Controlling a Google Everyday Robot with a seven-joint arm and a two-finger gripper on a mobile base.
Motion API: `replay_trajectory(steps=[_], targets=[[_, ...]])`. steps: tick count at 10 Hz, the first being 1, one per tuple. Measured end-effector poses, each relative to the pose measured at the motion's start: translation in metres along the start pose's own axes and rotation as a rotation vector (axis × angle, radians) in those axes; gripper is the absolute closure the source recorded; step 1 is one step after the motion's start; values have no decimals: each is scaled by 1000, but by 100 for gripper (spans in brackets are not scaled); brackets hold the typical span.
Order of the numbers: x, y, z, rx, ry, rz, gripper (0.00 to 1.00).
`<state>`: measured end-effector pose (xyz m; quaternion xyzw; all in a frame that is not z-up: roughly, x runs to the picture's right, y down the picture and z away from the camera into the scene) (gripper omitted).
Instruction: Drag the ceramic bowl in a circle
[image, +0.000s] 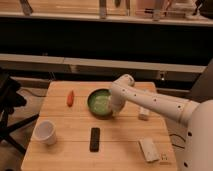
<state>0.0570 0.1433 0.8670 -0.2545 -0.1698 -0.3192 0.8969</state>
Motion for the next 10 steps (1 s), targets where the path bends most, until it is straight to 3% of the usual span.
replay_trajectory(steps=[2,5,8,10], targets=[[-6,2,-5,12,9,-19,99],[-10,-5,-16,-13,14,-57,99],[-6,7,-24,-15,11,-74,99],[-14,0,-25,-13,-1,-96,99]])
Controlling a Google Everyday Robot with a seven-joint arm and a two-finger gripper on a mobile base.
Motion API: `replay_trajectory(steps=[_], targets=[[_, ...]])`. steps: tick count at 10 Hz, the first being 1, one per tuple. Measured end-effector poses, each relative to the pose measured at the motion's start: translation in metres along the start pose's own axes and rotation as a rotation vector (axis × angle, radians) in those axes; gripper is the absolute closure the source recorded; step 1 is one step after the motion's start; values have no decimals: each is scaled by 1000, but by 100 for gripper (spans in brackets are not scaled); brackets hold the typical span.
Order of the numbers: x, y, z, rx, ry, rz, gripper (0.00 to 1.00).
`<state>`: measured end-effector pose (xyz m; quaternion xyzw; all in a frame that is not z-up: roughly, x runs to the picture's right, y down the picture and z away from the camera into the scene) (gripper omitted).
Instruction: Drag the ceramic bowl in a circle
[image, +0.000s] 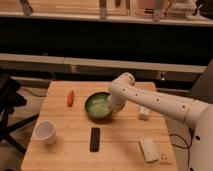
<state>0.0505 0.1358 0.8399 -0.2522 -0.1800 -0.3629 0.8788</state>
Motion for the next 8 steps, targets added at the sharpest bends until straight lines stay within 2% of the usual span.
replay_trajectory(steps=[2,5,8], targets=[[0,-1,-3,-4,-5,0,99],[19,8,-8,-6,-10,-12,99],[10,4,-12,-9,-21,-20,99]])
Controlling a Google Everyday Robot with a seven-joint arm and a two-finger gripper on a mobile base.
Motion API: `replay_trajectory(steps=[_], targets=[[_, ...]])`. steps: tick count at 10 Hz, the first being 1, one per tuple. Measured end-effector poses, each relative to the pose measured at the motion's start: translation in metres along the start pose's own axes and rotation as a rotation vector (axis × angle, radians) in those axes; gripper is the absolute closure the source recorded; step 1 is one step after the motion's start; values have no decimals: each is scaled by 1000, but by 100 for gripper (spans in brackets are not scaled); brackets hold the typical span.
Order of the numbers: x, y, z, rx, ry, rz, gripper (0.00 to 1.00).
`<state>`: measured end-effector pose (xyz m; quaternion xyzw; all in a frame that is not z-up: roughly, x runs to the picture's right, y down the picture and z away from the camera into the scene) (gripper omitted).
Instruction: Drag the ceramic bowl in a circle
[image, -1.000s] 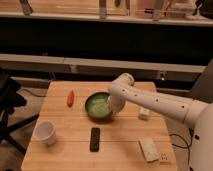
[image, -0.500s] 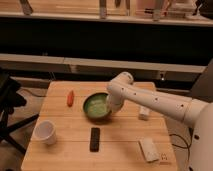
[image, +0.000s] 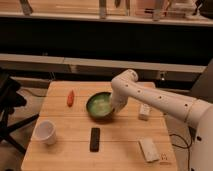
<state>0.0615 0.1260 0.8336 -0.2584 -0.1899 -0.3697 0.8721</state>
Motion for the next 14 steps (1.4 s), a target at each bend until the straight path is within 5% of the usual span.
replay_trajectory(steps=[14], targets=[[47,59,-15,12,-30,64,99]])
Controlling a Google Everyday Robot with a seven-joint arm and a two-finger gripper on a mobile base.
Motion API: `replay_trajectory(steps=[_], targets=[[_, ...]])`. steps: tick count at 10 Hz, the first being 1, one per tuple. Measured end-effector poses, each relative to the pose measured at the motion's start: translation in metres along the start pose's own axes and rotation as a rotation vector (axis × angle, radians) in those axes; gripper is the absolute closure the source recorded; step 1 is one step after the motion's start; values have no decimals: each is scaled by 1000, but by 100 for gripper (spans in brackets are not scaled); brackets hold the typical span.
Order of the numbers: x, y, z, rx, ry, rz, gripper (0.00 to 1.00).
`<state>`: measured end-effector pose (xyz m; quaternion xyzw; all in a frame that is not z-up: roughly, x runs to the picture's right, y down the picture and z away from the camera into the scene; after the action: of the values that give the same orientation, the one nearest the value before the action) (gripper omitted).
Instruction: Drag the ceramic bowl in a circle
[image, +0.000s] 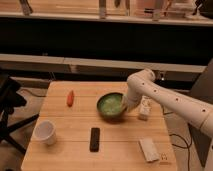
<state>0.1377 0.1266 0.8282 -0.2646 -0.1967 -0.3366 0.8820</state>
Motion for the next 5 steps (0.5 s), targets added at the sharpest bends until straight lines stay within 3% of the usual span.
replay_trajectory(steps=[5], targets=[[24,9,-1,15,-5,48,99]])
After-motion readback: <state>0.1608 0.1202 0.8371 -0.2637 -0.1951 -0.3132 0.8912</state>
